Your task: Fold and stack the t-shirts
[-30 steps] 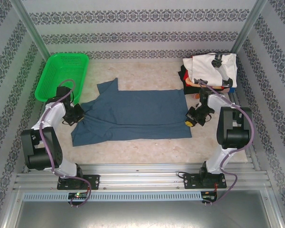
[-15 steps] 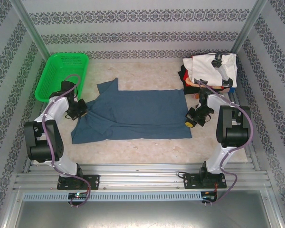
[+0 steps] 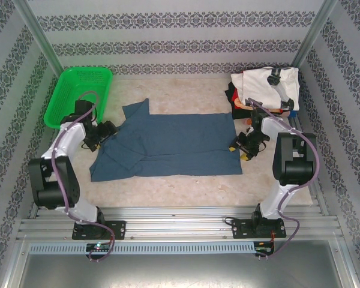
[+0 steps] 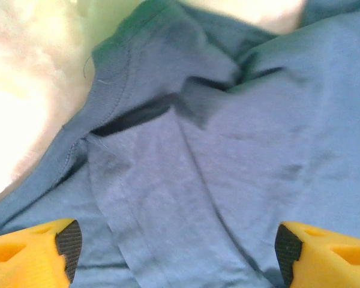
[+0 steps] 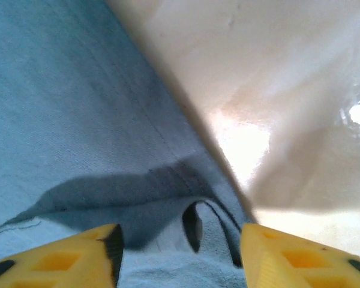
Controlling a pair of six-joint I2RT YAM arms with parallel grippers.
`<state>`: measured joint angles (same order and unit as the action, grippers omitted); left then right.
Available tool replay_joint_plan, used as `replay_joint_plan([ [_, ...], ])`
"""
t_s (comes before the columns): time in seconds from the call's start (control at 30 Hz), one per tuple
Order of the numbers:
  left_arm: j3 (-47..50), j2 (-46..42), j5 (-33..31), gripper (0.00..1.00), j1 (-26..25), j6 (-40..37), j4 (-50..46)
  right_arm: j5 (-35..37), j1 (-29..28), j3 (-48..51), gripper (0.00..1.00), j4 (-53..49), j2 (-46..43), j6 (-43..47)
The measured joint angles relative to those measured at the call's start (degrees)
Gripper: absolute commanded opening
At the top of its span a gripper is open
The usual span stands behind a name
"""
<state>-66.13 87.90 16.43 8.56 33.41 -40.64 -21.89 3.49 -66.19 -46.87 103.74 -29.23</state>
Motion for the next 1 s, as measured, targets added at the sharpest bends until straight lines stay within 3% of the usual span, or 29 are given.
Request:
replay_joint_plan([
  [0.23, 7.3, -14.14, -1.7, 0.87, 0.39, 3.76, -4.92, -0.04, 0.0, 0.52, 0.77, -1.05, -8.5, 2.25],
  [0.47, 19.12, -17.03, -3.13, 0.79, 4.5, 8.83, -7.82, -2.8, -0.02, 6.73, 0.77, -3.3, -18.69, 3.08],
  [0.6, 22.62, -17.16, -4.22, 0.66, 6.27, 10.73, -7.08, -4.09, -0.31, 12.41, 0.72, -4.0, -19.52, 2.45],
  [0.77, 27.23, -16.81, -4.7, 0.41, 6.95, 12.94, -3.96, -4.74, -1.51, 16.81, 0.65, -2.95, -18.23, 0.74],
  [1.0, 28.85, -13.14, -5.42, 0.21, 7.21, 13.86, 2.01, -4.11, -2.14, 17.11, 0.5, -0.13, -14.05, -0.83],
])
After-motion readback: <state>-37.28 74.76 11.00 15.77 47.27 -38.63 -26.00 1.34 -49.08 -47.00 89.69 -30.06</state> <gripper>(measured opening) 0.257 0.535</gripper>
